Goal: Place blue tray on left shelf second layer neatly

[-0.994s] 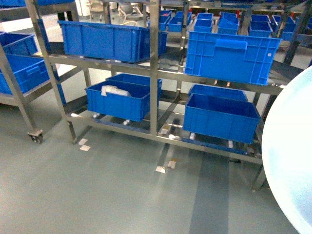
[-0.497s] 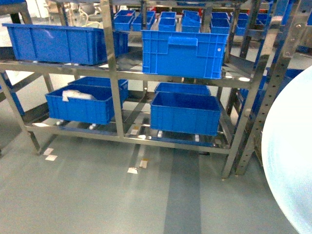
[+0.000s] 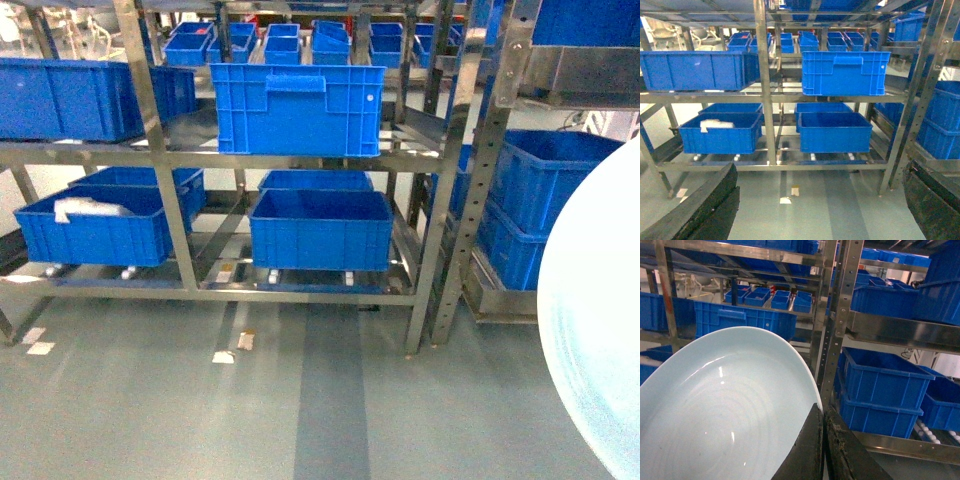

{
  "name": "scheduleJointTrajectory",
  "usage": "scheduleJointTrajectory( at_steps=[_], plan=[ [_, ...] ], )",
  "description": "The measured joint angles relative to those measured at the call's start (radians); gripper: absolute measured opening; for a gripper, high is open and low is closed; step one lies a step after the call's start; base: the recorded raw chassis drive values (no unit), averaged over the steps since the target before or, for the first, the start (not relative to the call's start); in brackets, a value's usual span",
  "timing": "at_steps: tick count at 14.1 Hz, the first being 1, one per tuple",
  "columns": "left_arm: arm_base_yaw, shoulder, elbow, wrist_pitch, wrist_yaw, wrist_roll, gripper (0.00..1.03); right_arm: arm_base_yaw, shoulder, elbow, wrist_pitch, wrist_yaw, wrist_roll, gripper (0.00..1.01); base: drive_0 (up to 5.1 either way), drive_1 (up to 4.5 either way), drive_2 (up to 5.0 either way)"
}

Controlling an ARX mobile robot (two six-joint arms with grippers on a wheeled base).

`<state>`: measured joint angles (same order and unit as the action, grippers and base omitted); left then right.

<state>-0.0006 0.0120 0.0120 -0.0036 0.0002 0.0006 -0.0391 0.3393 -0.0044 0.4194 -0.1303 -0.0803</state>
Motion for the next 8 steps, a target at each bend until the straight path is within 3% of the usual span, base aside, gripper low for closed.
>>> scheduleJointTrajectory(
  at_steps=[8],
  plan=[
    [0.001,0.000,0.000,0.000,-0.003,0.000,0.98,0.002,0.000,0.000,0.000,-0.001,0.000,0.02,0.5,0.53,0.5]
  ],
)
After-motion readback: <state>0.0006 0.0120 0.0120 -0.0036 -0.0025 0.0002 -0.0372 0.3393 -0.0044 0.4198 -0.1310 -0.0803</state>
